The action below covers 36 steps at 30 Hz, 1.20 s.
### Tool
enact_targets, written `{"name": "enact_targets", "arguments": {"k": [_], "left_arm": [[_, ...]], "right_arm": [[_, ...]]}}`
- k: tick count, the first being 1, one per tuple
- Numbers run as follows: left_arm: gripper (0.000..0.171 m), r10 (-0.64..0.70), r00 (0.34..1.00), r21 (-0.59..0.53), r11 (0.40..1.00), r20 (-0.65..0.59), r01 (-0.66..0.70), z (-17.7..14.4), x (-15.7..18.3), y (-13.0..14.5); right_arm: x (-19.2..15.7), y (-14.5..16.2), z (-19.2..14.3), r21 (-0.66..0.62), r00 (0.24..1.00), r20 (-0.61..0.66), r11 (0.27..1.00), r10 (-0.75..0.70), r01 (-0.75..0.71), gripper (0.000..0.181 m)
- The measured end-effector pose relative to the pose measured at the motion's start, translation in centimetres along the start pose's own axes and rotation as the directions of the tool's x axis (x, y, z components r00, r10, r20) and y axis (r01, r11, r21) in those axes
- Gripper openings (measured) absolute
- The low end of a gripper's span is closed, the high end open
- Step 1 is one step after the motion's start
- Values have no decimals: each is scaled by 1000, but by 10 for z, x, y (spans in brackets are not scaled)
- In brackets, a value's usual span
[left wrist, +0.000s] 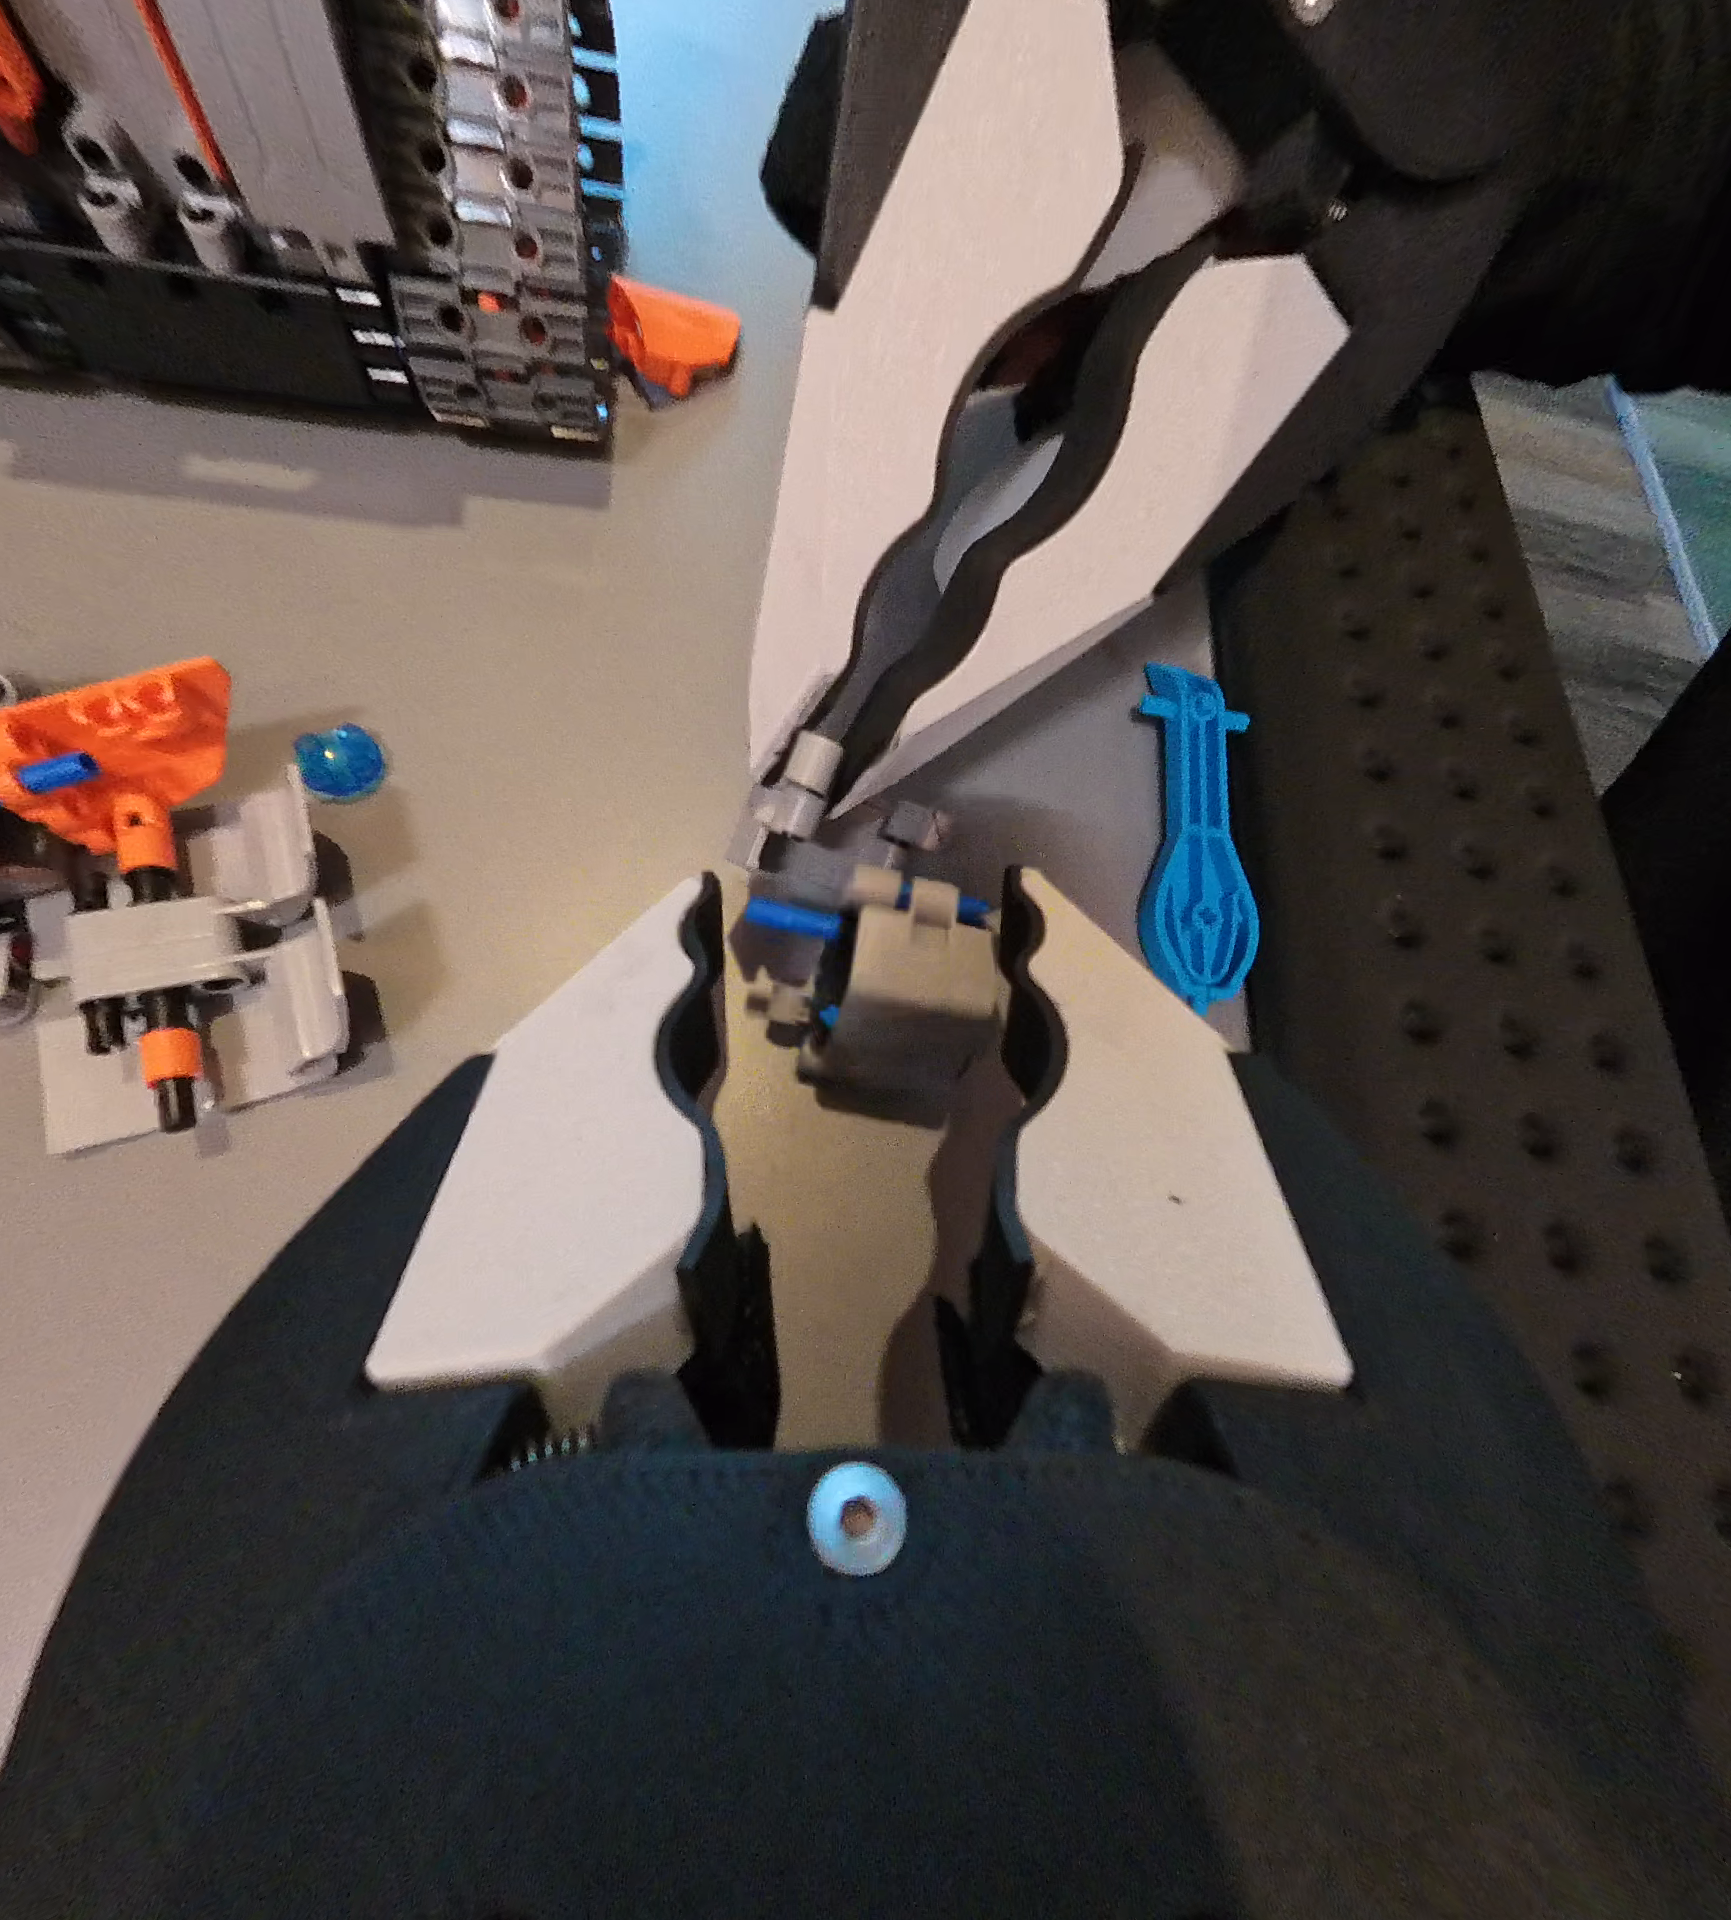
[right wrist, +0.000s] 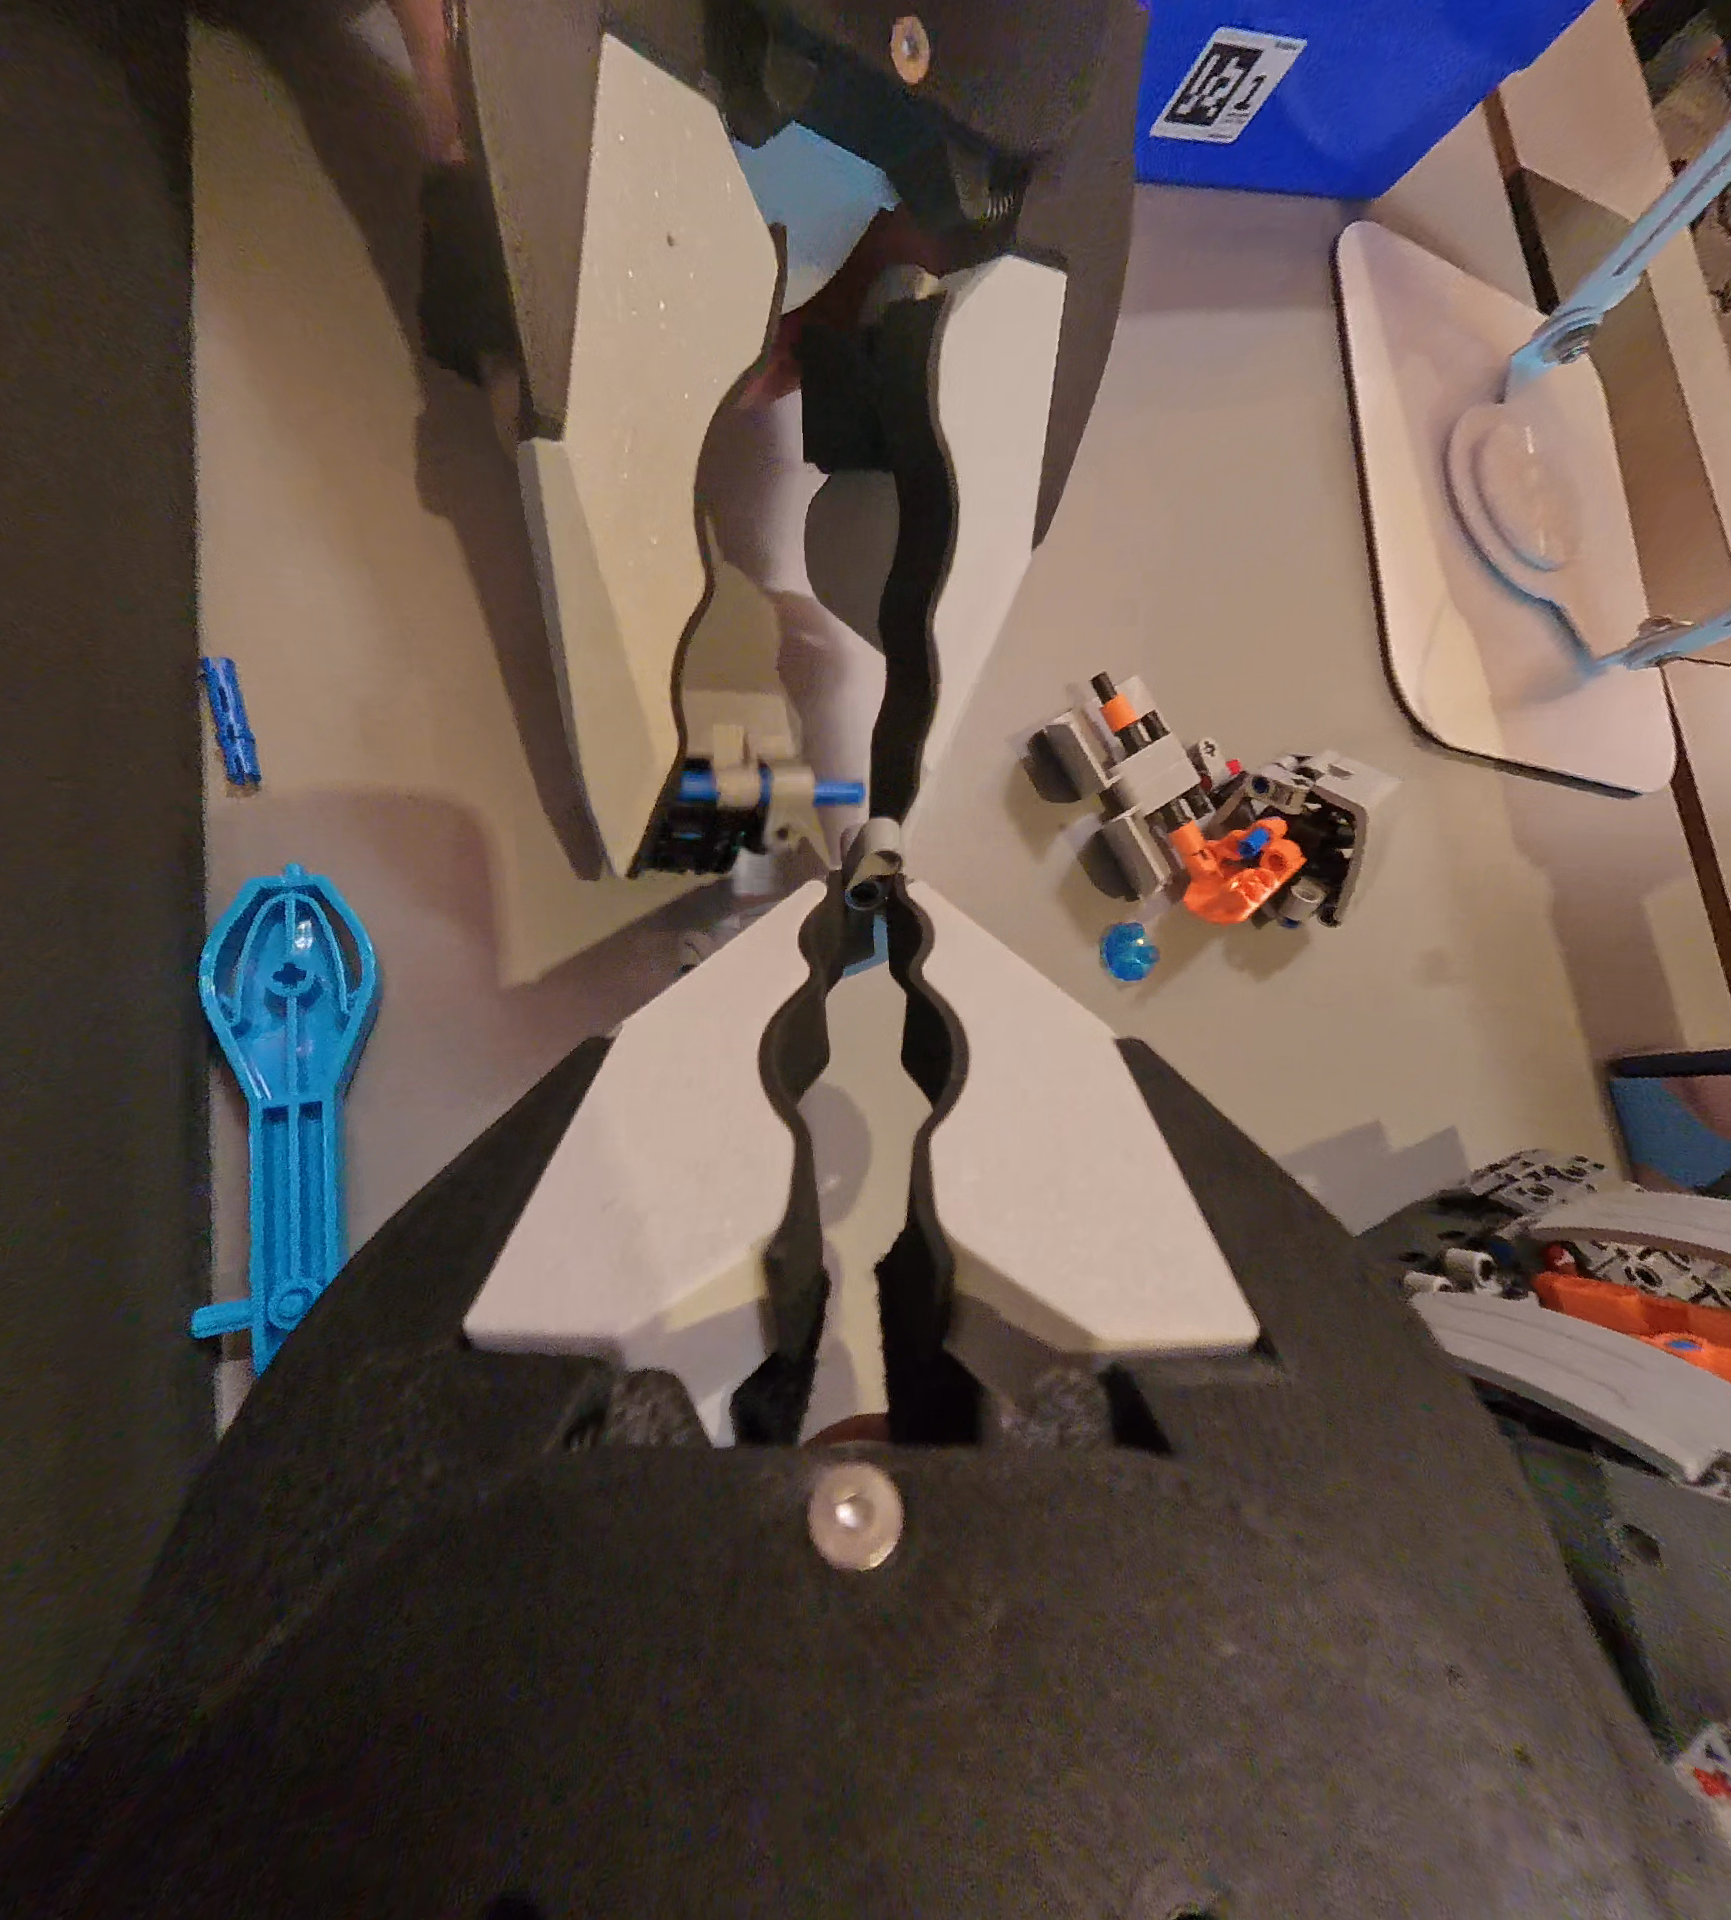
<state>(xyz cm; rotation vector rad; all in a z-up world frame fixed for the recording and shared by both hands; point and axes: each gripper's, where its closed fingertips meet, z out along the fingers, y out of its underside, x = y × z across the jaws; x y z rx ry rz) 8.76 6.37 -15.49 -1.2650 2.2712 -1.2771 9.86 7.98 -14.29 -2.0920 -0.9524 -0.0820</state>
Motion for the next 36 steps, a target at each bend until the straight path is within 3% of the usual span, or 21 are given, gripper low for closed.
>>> {"name": "enact_targets", "arguments": {"k": [9,15,23,26,33,36], "left_arm": [[61,84,996,-133,988,43,-77,-7,6,17],[41,143,989,-167,977,47,-133,-2,5,21],[41,6,987,-136,991,161,16,-8,-14,20],[63,-4,992,-189,982,126,28,-5,-3,28],[56,25,994,-237,972,109,1,-13,14,34],[55,53,986,-216,976,155,-19,-18,10,27]], "right_arm": [[-5,2,2,-4,1000,30,1000,2,-1,4],[-4,2,1,-1,1000,28,1000,0,0,4],[6,4,-7,10,1000,6,1000,25,-25,5],[6,6,-6,1,1000,8,1000,25,-25,4],[7,5,-9,8,1000,8,1000,29,-29,4],[6,5,-10,9,1000,15,1000,27,-28,5]]}}
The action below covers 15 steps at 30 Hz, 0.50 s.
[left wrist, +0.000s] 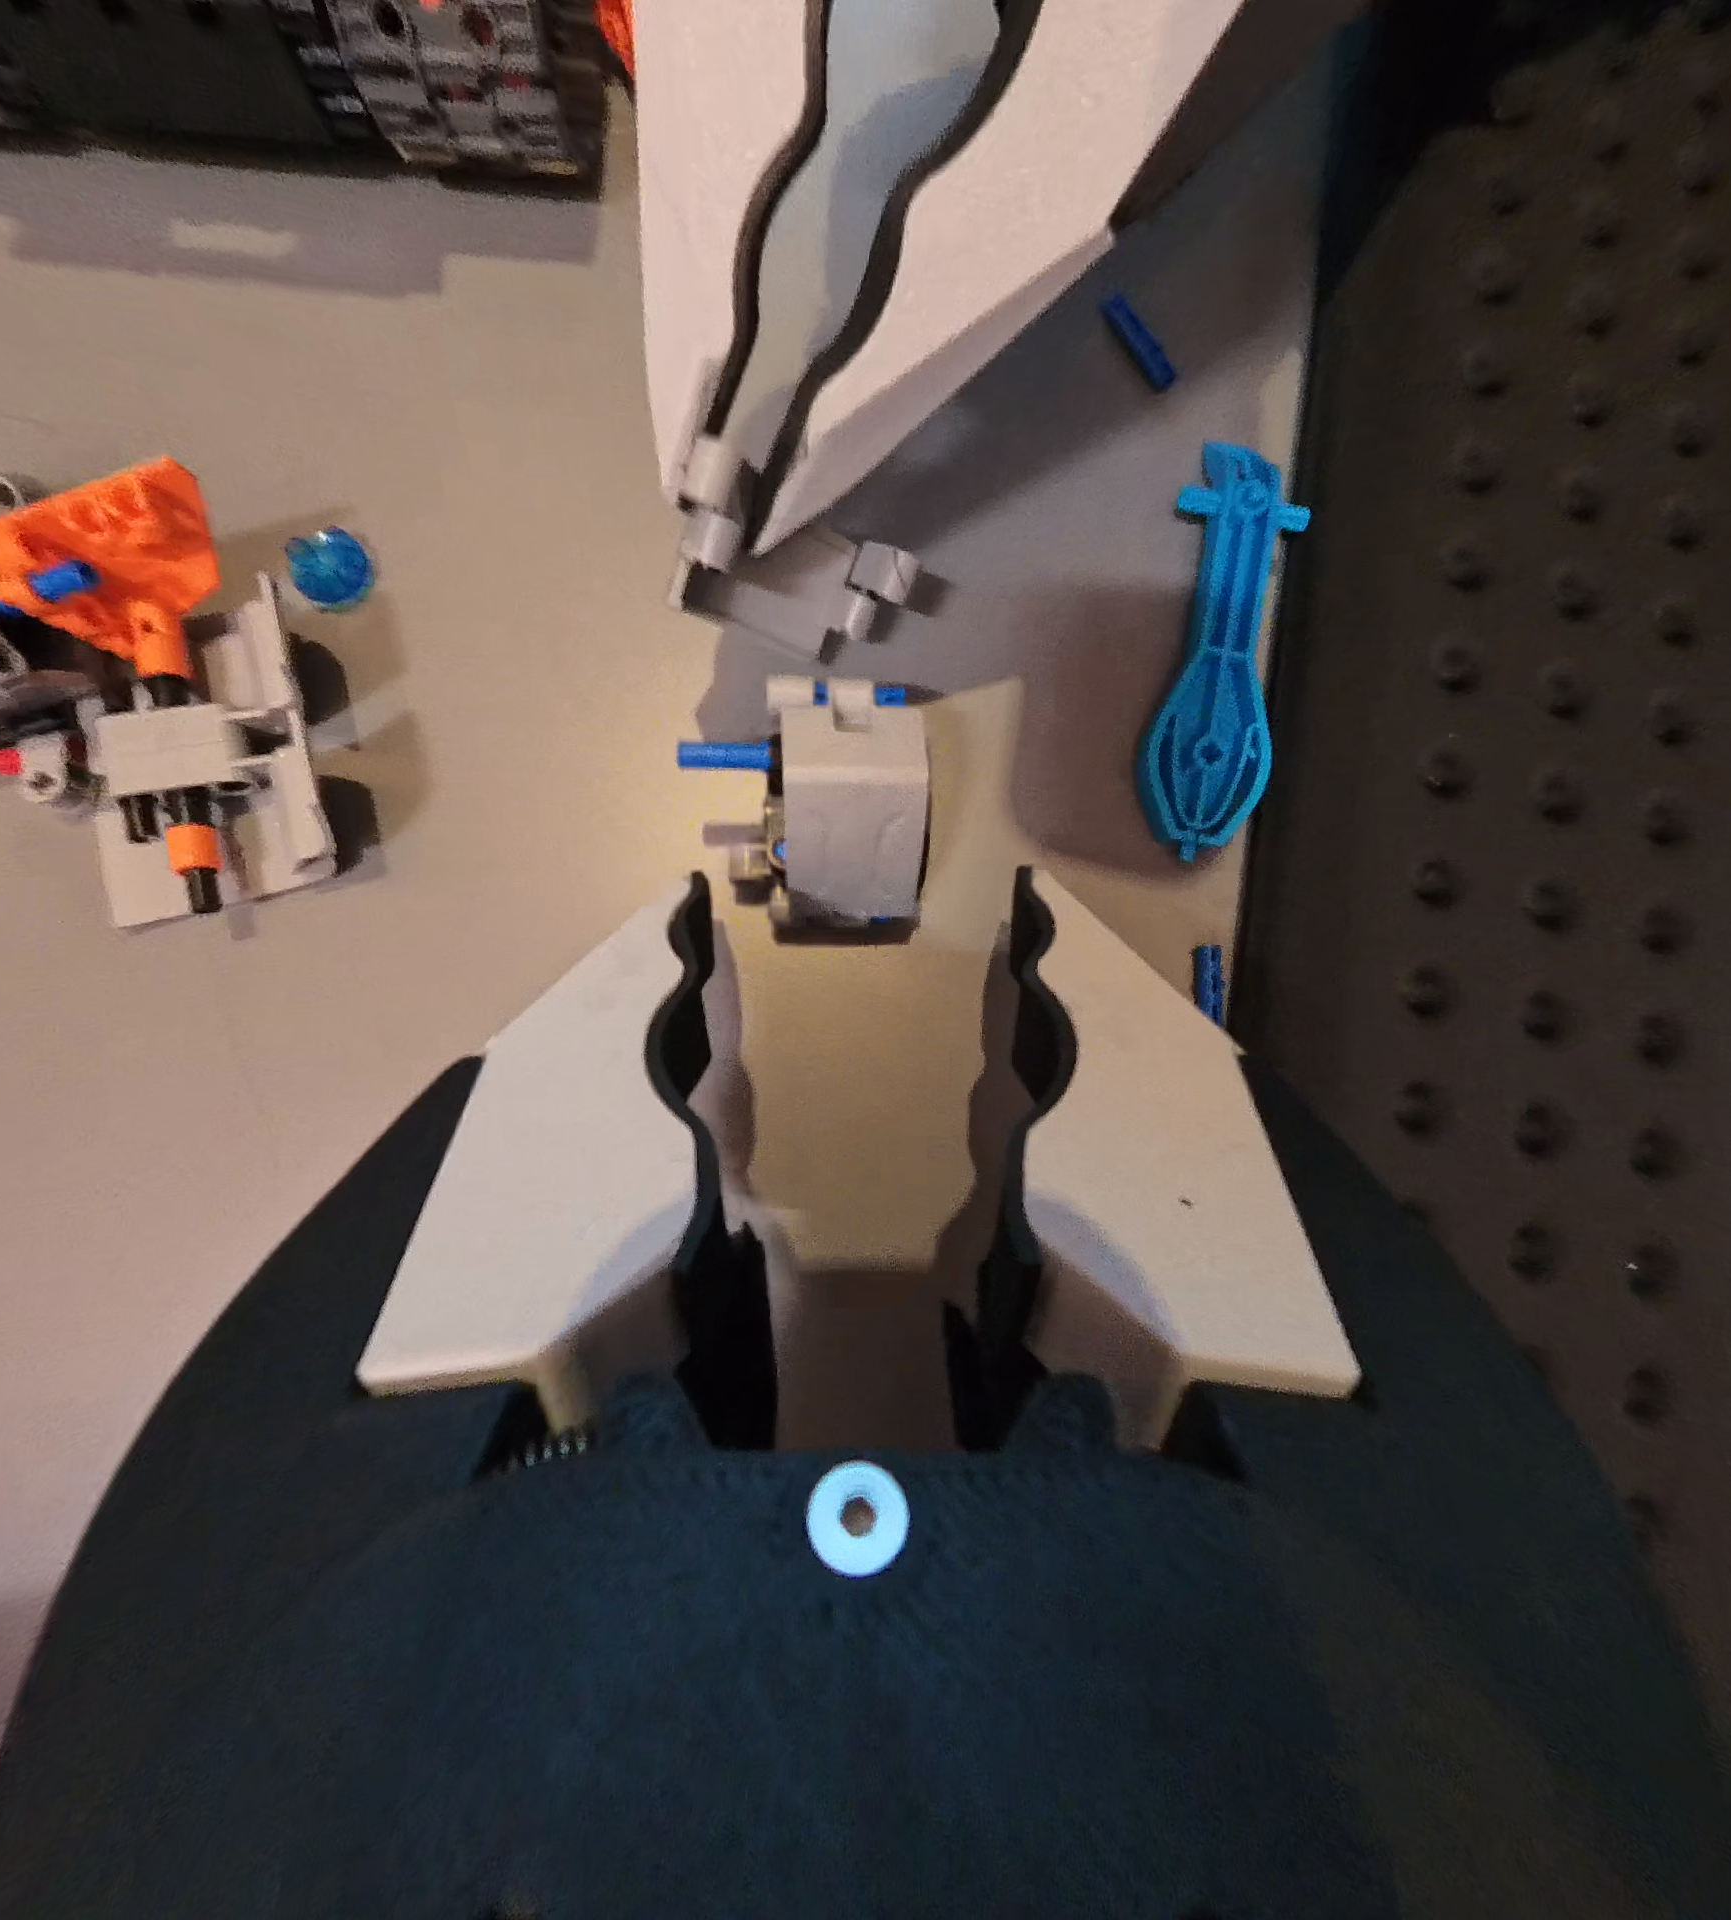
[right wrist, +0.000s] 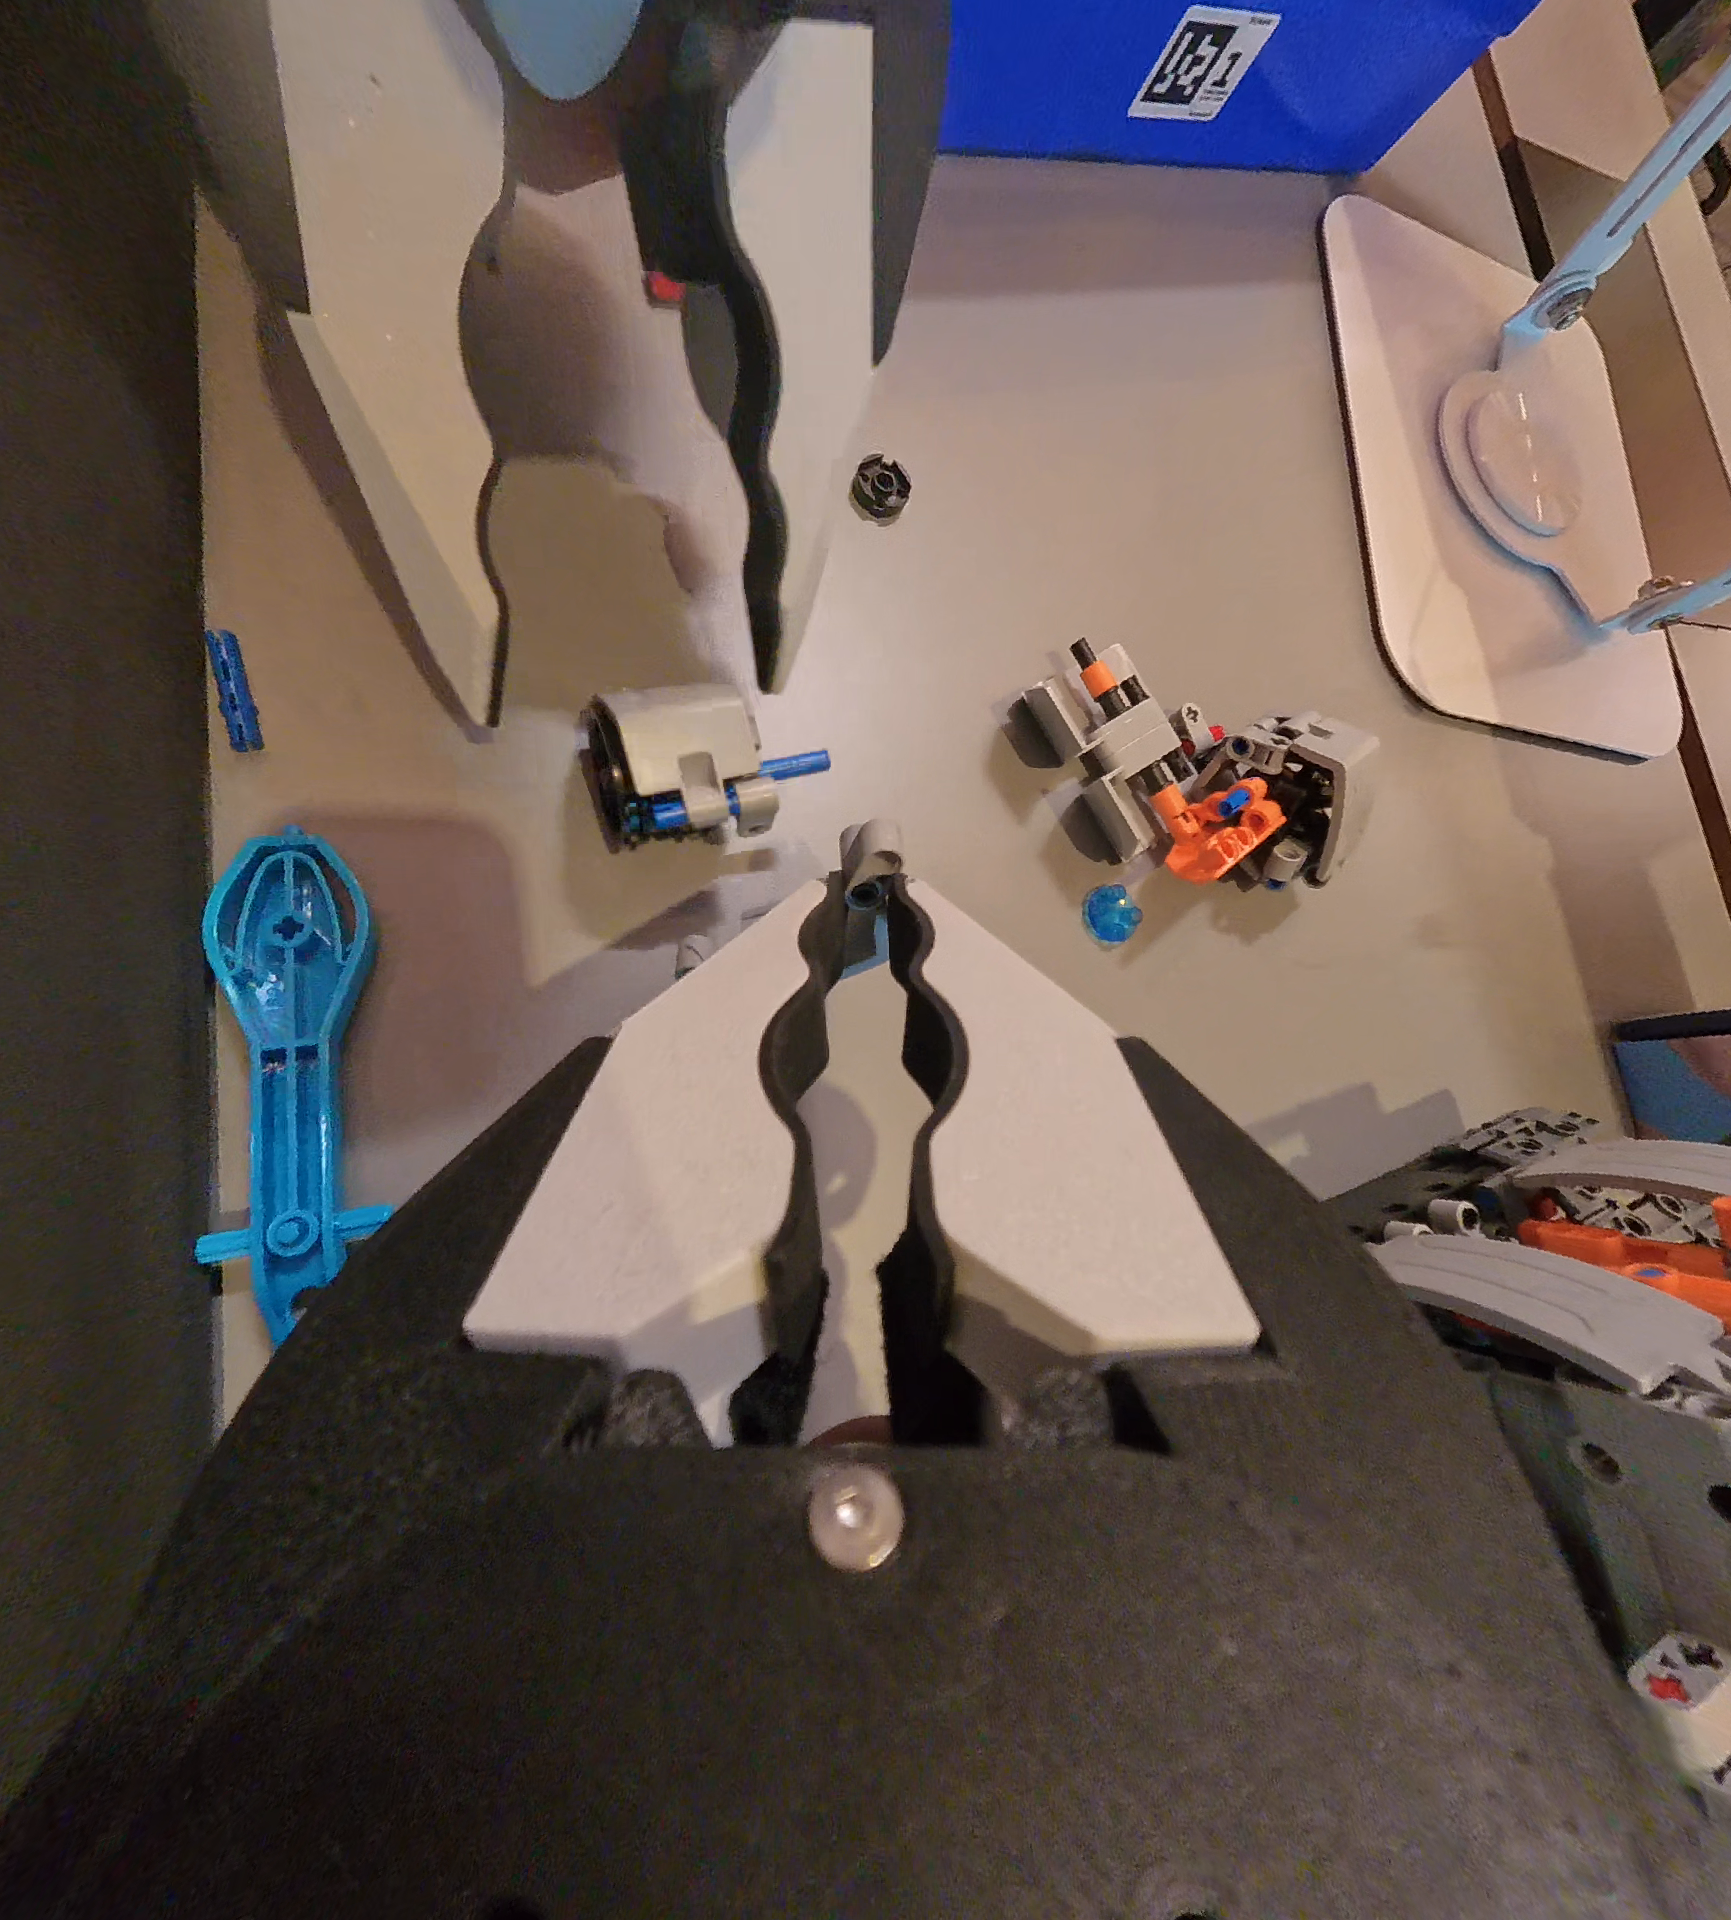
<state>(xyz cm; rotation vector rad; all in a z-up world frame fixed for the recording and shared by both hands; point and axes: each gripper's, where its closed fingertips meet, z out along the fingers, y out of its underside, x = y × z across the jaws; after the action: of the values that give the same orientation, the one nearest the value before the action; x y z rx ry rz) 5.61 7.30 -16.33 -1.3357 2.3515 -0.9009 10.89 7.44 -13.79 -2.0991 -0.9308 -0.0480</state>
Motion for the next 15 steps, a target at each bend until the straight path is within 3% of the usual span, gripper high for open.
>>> {"name": "enact_targets", "arguments": {"k": [5,10,15], "left_arm": [[62,46,996,-28,999,73,-44,6,-9,-6],[49,42,997,2,999,58,-42,15,-8,-7],[49,27,997,37,999,77,-30,15,-12,-10]], "right_arm": [[-3,0,1,0,1000,15,1000,-1,1,5],[-5,-1,0,5,1000,19,1000,-7,7,4],[-10,-3,0,8,999,32,999,-40,40,5]]}}
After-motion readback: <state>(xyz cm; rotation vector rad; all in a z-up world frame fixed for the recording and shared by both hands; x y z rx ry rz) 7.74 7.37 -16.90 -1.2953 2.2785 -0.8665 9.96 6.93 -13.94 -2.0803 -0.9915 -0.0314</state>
